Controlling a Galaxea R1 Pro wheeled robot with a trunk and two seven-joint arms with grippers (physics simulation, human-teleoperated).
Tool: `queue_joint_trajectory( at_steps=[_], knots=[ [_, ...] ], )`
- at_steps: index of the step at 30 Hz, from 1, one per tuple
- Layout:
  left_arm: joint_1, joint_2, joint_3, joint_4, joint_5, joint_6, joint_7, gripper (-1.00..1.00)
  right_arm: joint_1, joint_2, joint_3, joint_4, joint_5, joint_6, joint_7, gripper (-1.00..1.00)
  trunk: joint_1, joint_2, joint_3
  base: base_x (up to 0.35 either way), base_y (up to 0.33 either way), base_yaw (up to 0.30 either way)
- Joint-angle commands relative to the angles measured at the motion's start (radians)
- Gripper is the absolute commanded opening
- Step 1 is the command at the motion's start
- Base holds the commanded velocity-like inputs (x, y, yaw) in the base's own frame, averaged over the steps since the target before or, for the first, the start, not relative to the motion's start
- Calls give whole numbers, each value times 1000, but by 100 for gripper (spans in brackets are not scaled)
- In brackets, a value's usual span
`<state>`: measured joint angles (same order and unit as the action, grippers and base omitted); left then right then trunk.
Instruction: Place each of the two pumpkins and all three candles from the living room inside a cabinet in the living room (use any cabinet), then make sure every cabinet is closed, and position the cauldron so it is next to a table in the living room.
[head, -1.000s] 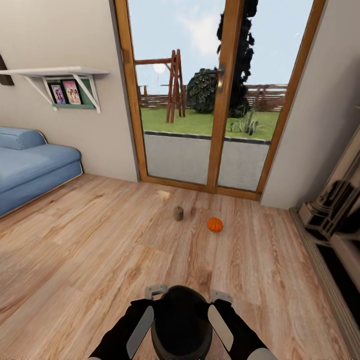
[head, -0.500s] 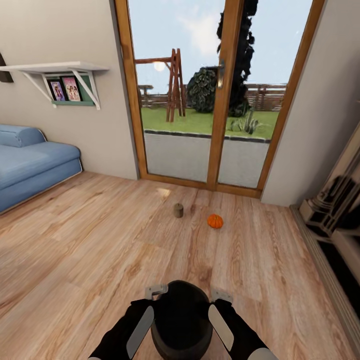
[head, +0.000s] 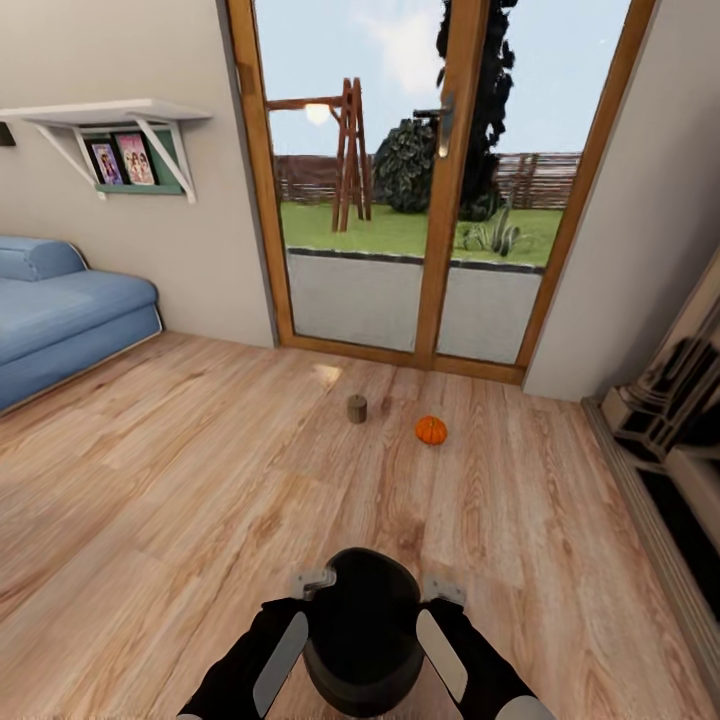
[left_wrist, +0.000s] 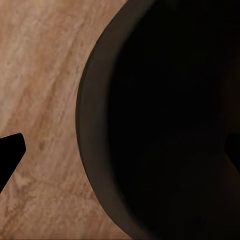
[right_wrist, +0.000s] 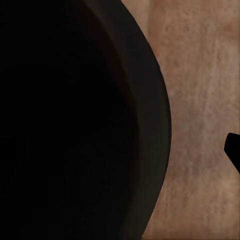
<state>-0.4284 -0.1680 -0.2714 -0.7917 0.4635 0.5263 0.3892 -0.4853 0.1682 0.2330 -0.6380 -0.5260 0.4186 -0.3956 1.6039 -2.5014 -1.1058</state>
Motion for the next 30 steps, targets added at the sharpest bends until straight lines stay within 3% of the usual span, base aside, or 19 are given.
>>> queue_joint_trajectory(
  at_steps=[1,27,30],
  knots=[
    [-1,0,-3,-1,10,2,9,100,-1,0,5,-2,-9,2,-9,100,0,-1,-5,0,0,0],
    [0,1,-3,-2,13,2,8,100,-1,2,3,-2,-9,2,-9,100,12,-7,-105,0,0,0],
    [-1,1,-3,-2,14,2,8,100,-1,2,3,-2,-9,2,-9,100,12,-7,-105,0,0,0]
  ],
)
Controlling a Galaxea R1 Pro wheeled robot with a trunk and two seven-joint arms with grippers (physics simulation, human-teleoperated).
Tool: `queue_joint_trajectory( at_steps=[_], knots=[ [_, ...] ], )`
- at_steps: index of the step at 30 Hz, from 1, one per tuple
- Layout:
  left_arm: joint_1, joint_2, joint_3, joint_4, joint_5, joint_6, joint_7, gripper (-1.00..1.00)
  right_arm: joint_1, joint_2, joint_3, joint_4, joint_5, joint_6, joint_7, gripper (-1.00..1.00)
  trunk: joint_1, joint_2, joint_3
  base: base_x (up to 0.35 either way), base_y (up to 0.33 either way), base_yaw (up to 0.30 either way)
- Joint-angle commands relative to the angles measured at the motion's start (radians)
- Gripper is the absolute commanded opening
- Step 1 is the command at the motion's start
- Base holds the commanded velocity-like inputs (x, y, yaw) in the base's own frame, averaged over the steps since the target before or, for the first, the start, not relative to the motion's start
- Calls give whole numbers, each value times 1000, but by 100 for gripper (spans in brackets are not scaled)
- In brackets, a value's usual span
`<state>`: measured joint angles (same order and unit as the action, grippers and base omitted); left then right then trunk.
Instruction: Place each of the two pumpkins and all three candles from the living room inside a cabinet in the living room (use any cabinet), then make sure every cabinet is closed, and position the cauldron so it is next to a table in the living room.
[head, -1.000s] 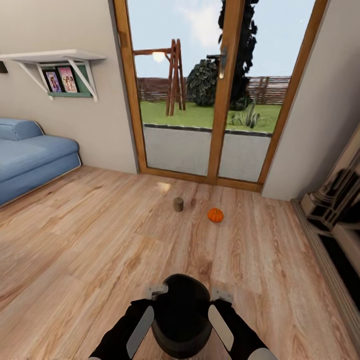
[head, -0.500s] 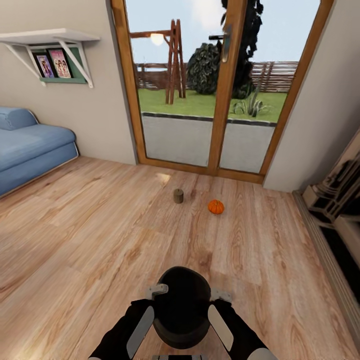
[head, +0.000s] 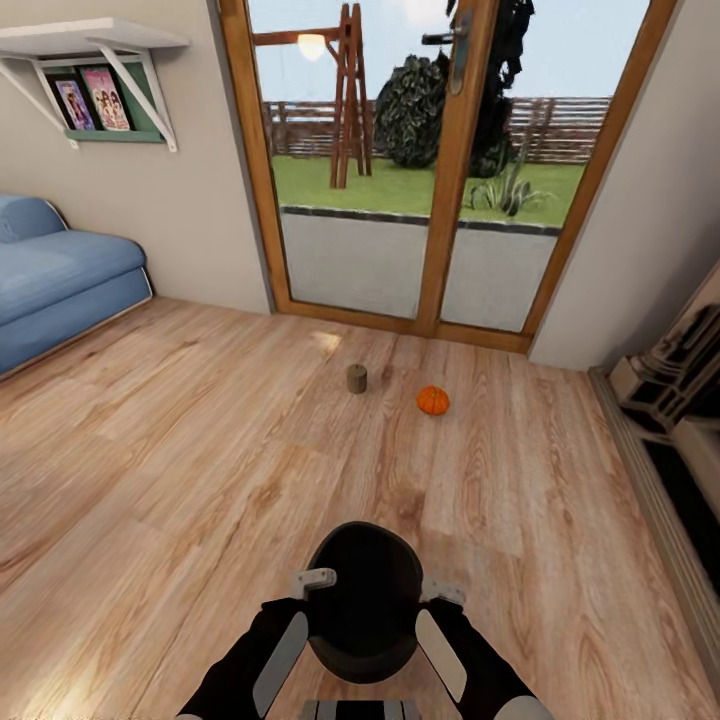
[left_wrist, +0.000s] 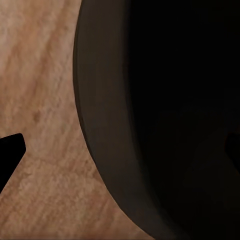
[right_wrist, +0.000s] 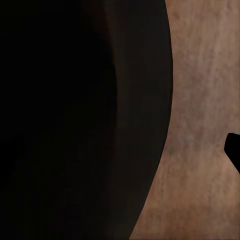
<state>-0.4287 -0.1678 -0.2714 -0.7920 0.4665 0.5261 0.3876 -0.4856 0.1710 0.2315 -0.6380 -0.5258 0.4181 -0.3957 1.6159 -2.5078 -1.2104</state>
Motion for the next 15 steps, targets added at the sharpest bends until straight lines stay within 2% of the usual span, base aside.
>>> queue_joint_trajectory(
  at_steps=[1,6,15],
  knots=[
    [0,1,-3,-1,11,2,10,100,0,-1,5,-2,-10,2,-9,100,0,-1,-5,0,0,0],
    [0,1,-3,-1,11,2,10,100,0,-1,5,-2,-10,2,-9,100,3,-2,-24,0,0,0],
    [0,1,-3,-2,11,2,10,100,-1,-1,5,-2,-10,2,-9,100,3,-2,-24,0,0,0]
  ],
)
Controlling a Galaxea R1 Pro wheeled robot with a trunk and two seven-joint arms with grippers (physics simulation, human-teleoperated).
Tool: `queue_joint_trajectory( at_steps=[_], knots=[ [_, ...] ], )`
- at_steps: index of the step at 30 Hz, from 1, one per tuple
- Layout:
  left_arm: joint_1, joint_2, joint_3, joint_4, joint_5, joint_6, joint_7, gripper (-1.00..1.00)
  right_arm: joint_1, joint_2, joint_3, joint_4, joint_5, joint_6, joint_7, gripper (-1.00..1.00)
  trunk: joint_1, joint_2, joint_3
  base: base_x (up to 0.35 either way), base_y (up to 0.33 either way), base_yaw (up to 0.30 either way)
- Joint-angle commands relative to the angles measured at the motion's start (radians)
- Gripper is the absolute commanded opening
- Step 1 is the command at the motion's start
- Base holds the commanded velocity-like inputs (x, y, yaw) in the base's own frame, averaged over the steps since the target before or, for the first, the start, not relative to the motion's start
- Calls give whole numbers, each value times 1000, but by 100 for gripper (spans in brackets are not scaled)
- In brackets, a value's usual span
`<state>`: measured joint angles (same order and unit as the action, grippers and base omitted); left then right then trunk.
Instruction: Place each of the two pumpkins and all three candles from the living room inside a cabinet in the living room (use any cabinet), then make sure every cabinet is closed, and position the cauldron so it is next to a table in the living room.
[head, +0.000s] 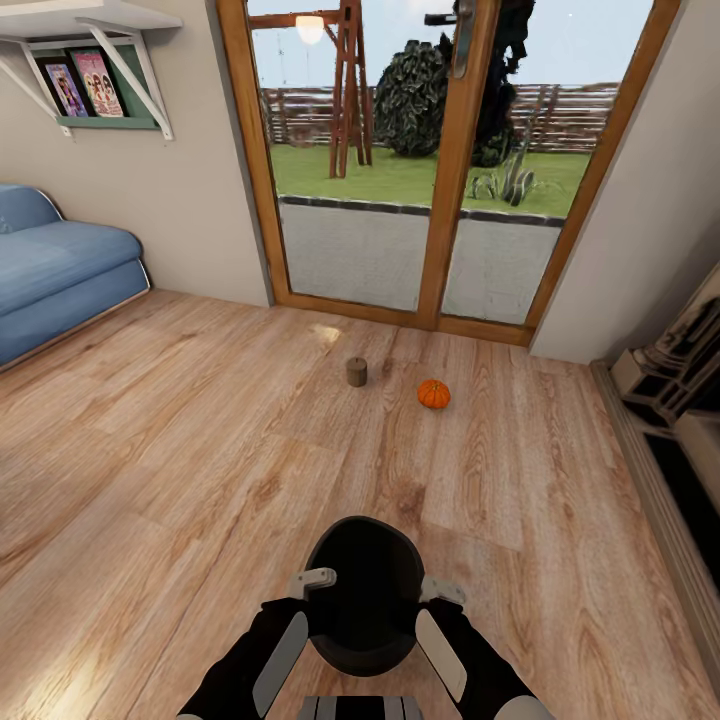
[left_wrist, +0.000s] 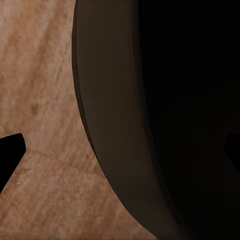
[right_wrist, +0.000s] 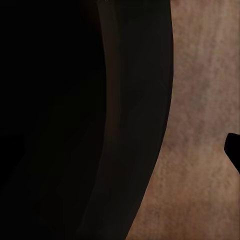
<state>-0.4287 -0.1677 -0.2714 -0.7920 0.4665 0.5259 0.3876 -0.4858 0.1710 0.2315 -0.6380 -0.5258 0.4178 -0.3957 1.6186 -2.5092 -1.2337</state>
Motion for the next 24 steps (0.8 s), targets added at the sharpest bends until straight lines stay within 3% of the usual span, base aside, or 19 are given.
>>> queue_joint_trajectory(
  at_steps=[1,3,4,16,17,24],
  knots=[
    [0,0,-3,-1,11,2,10,100,0,-1,5,-2,-10,2,-9,100,0,0,-1,0,0,0],
    [-1,0,-3,-1,11,2,10,100,0,-1,5,-2,-10,2,-9,100,0,0,-1,0,0,0],
    [-1,0,-3,-1,11,2,10,100,0,-1,5,-2,-10,2,-9,-100,0,0,-1,0,0,0],
    [-1,1,-2,-3,11,2,9,100,0,-1,5,-2,-10,2,-9,-100,0,0,-1,0,0,0],
    [0,1,-2,-3,12,2,10,-100,0,-1,4,-2,-10,2,-9,-100,0,0,-1,0,0,0],
    [0,1,-2,-3,14,2,10,-100,0,-1,4,-2,-11,2,-9,-100,0,0,-1,0,0,0]
  ],
)
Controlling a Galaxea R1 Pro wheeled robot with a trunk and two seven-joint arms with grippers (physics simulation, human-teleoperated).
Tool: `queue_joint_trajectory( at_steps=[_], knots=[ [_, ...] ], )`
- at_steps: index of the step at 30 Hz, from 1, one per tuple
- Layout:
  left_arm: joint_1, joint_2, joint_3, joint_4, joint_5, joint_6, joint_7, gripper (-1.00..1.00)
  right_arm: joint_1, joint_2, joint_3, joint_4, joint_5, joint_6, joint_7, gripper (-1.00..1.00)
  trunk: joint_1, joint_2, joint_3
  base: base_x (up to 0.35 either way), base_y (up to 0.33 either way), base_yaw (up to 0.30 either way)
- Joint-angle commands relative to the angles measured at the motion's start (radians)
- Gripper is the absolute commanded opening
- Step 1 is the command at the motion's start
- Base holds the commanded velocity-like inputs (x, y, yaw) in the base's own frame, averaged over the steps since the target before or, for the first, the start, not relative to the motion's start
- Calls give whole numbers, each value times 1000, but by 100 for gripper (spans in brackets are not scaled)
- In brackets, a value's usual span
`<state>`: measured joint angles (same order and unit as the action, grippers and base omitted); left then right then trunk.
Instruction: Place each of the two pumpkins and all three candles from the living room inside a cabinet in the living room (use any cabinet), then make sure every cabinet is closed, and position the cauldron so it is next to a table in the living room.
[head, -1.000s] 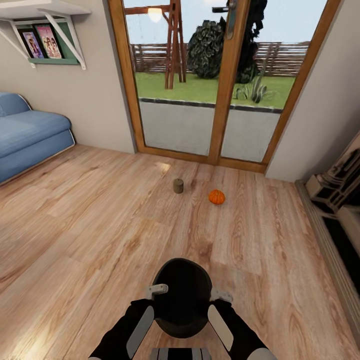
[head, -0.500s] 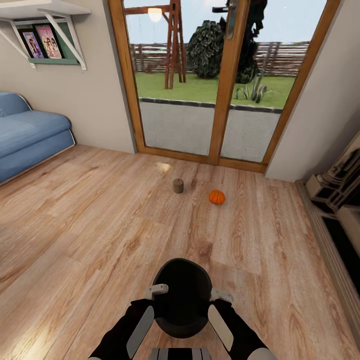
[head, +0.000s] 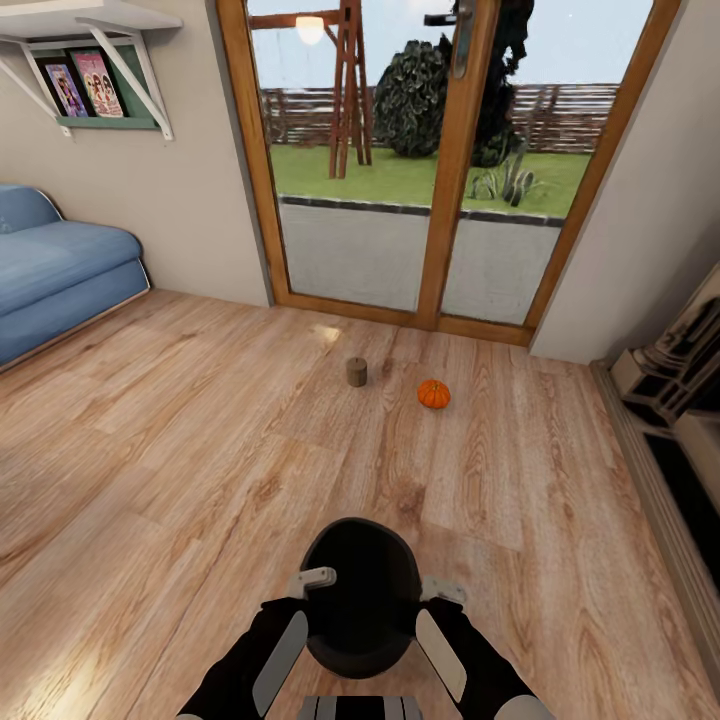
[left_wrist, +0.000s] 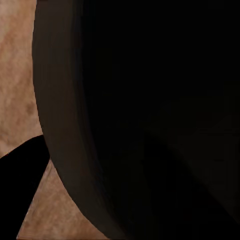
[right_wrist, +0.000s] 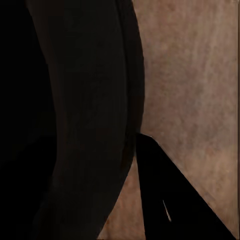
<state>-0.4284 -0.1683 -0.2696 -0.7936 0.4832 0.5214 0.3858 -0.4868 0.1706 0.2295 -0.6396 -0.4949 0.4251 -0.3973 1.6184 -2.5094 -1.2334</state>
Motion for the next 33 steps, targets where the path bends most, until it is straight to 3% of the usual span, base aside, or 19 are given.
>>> queue_joint_trajectory(
  at_steps=[1,27,33],
  knots=[
    [0,1,-3,-1,-2,6,12,-100,1,0,7,0,-42,-5,-8,-100,0,0,-1,0,0,0],
    [-1,1,0,-1,-2,7,14,-100,1,-2,5,0,-44,-5,-8,-100,0,0,-1,0,0,0],
    [-1,1,0,-1,-2,7,14,-100,1,-2,5,0,-44,-5,-8,-100,-1,1,11,0,0,0]
  ],
)
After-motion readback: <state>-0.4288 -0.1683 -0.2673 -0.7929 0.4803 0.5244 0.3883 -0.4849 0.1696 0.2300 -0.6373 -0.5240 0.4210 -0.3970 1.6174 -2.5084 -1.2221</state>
